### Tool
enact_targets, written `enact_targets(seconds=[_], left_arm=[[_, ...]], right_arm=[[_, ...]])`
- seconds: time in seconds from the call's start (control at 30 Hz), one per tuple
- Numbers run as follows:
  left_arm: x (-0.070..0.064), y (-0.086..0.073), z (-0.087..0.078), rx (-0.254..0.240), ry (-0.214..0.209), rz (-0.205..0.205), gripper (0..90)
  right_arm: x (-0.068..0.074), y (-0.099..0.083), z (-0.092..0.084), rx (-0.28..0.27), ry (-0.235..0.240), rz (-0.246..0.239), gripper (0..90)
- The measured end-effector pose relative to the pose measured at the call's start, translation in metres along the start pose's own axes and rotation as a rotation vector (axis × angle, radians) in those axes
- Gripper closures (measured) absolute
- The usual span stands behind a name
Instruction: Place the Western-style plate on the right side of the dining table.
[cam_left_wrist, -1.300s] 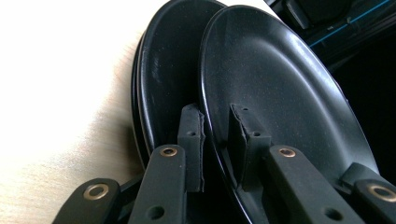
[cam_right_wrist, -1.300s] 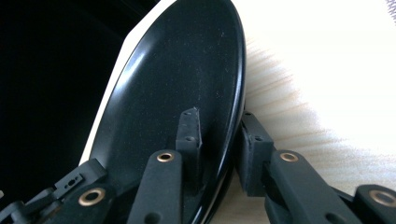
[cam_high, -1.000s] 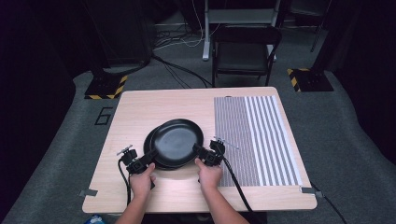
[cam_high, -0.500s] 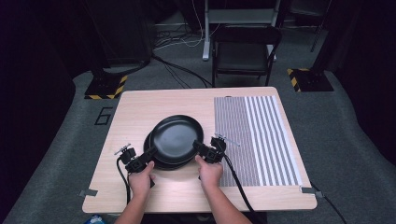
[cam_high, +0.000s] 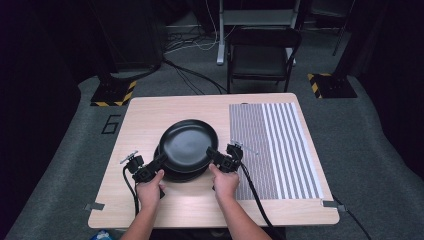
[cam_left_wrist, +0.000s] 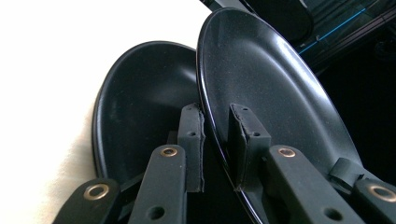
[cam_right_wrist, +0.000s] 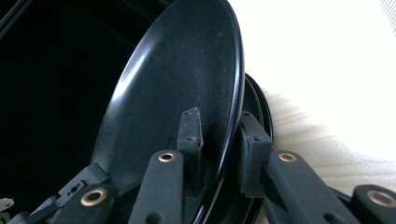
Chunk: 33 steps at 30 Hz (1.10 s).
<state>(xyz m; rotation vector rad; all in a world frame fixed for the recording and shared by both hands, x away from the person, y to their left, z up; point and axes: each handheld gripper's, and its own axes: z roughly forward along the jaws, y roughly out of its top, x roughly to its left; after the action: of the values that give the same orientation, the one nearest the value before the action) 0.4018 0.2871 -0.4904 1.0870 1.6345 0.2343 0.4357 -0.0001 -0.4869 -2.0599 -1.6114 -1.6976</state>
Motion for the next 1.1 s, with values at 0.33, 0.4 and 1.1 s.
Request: enact_targets(seconds=[0.33, 0.4, 1.1], left_arm=[[-0.013, 0.001, 0.004, 0.007, -0.026, 0.019, 75.6], [-0.017, 0.001, 0.006, 0.006, -0.032, 0.020, 75.6], [-0.057, -0.004, 0.026, 0.047, -0.084, 0.065, 75.6]], right_arm=[[-0.001, 0.010, -0.012, -0.029, -0.007, -0.020, 74.1], [-0.002, 0.012, -0.014, -0.033, -0.007, -0.018, 74.0], [-0.016, 0.036, -0.050, -0.104, -0.031, -0.021, 74.0]])
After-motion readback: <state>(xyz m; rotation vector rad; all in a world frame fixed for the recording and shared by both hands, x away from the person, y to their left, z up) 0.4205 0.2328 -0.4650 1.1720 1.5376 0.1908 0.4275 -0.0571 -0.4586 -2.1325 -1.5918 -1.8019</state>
